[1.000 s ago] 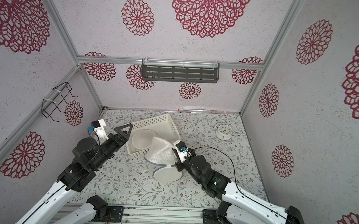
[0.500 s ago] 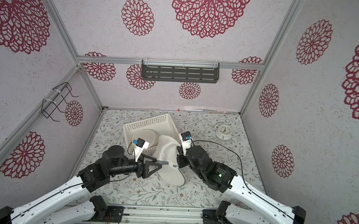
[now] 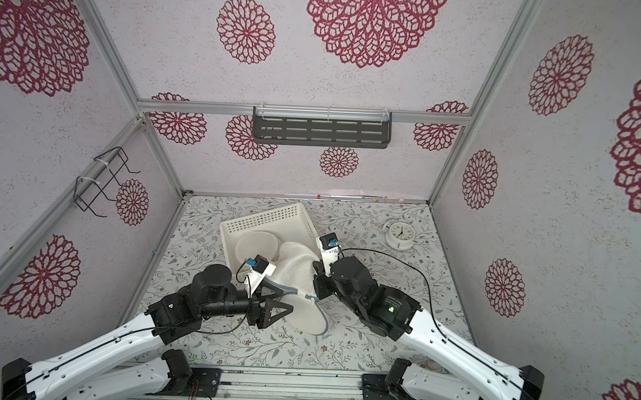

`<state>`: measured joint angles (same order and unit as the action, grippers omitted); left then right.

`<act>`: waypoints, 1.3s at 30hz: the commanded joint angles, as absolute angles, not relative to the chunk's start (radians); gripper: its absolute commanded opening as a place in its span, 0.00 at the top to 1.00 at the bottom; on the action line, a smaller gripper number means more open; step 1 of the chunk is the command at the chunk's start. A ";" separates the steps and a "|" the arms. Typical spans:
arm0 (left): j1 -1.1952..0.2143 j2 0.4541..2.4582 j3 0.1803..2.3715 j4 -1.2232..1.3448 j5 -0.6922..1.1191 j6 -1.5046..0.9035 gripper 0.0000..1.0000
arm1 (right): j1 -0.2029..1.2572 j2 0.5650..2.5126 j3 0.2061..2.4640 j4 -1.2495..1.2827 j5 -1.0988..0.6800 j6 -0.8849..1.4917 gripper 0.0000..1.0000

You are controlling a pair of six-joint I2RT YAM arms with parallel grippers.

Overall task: Turn the laundry bag inside out
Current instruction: Turn over the laundry bag.

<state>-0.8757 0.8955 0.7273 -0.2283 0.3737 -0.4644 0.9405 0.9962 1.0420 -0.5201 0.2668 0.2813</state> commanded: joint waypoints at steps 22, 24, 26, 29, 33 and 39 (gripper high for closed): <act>-0.852 0.972 0.648 0.050 0.524 -0.362 0.44 | 0.876 1.055 1.074 -0.301 -0.005 0.224 1.00; -0.848 0.973 0.643 0.074 0.510 -0.374 0.48 | 0.874 1.061 1.073 -0.296 -0.012 0.226 1.00; -0.843 0.978 0.640 0.093 0.487 -0.387 0.51 | 0.874 1.065 1.067 -0.293 -0.018 0.232 1.00; -0.839 0.987 0.641 0.110 0.436 -0.402 0.61 | 0.874 1.058 1.053 -0.279 -0.022 0.244 1.00; -0.839 1.005 0.646 0.112 0.398 -0.419 0.82 | 0.874 1.048 1.042 -0.267 -0.023 0.258 1.00; -0.837 1.000 0.646 0.101 0.382 -0.448 1.00 | 0.839 1.042 1.025 -0.313 0.001 0.275 0.93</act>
<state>-0.8448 1.0100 0.6518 0.0845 0.4099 -0.4240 0.8635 1.0679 1.0378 -0.3241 -0.0006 0.2504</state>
